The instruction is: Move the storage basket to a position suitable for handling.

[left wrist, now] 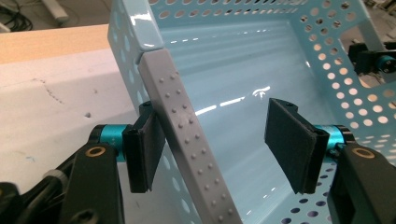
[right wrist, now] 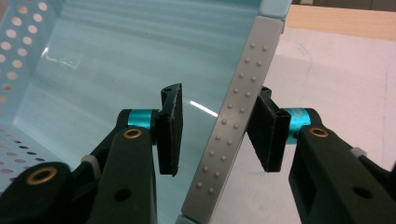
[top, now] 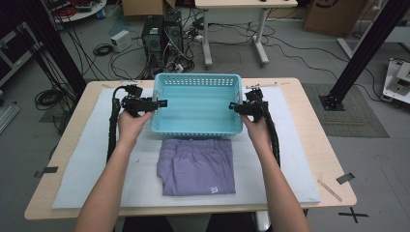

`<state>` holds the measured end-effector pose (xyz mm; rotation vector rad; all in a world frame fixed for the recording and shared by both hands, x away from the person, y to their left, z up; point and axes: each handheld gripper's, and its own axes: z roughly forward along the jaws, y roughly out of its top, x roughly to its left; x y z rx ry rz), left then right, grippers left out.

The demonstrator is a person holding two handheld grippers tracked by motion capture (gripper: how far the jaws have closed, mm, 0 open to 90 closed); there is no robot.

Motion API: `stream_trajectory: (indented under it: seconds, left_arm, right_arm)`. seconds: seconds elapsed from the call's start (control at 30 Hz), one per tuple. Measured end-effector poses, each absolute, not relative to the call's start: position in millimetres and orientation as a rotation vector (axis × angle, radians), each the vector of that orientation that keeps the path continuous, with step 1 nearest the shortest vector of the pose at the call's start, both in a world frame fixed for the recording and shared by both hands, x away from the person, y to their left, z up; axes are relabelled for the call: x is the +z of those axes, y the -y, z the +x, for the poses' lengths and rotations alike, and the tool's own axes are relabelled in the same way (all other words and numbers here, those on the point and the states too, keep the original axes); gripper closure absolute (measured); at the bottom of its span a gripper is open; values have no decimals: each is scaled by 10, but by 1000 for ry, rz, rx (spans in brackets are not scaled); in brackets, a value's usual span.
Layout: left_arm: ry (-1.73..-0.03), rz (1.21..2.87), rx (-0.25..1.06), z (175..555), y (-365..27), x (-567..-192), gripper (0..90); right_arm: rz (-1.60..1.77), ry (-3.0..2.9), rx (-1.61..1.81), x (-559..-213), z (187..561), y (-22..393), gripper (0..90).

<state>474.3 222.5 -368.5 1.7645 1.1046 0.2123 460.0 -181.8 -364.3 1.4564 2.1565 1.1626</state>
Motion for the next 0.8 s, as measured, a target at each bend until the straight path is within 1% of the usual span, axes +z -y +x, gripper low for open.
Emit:
stream_trajectory:
  seconds: [0.07, 0.13, 0.17, 0.27, 0.3, 0.4, 0.6, 0.67, 0.7, 0.73, 0.77, 0.8]
  left_arm:
    - [-1124, 1740, 234, 4826, -2215, -3744, 384]
    - [-1151, 1746, 209, 4889, -2210, -3820, 389]
    - [-1150, 1751, 210, 4911, -2201, -3854, 401]
    - [-1162, 1764, 214, 4952, -2159, -3895, 400]
    - [-1168, 1768, 218, 4978, -2135, -3932, 393]
    - [-1186, 1749, 210, 5007, -2139, -3980, 388]
    - [-1204, 1745, 240, 5052, -2114, -4050, 387]
    - [-1212, 1752, 233, 5059, -2118, -4064, 385]
    - [-1213, 1757, 229, 5062, -2124, -4072, 385]
    - [-1213, 1763, 229, 5061, -2125, -4078, 383]
    - [-1212, 1771, 235, 5060, -2132, -4084, 383]
    - [-1209, 1774, 233, 5060, -2143, -4104, 380]
  right_arm:
    - [1457, -2149, 1162, -3664, 4642, 1806, 590]
    - [1471, -2154, 1153, -3723, 4705, 1796, 590]
    - [1492, -2167, 1115, -3798, 4768, 1793, 581]
    - [1512, -2161, 1119, -3844, 4813, 1808, 578]
    - [1512, -2150, 1102, -3882, 4849, 1800, 563]
    - [1523, -2147, 1123, -3921, 4898, 1814, 557]
    - [1561, -2130, 1138, -3937, 5017, 1817, 537]
    - [1583, -2130, 1132, -3952, 5073, 1818, 502]
    - [1583, -2130, 1132, -3952, 5073, 1818, 502]
    - [1577, -2134, 1120, -3971, 5096, 1803, 476]
    - [1577, -2134, 1120, -3971, 5096, 1803, 476]
    - [1576, -2137, 1102, -3989, 5100, 1779, 442]
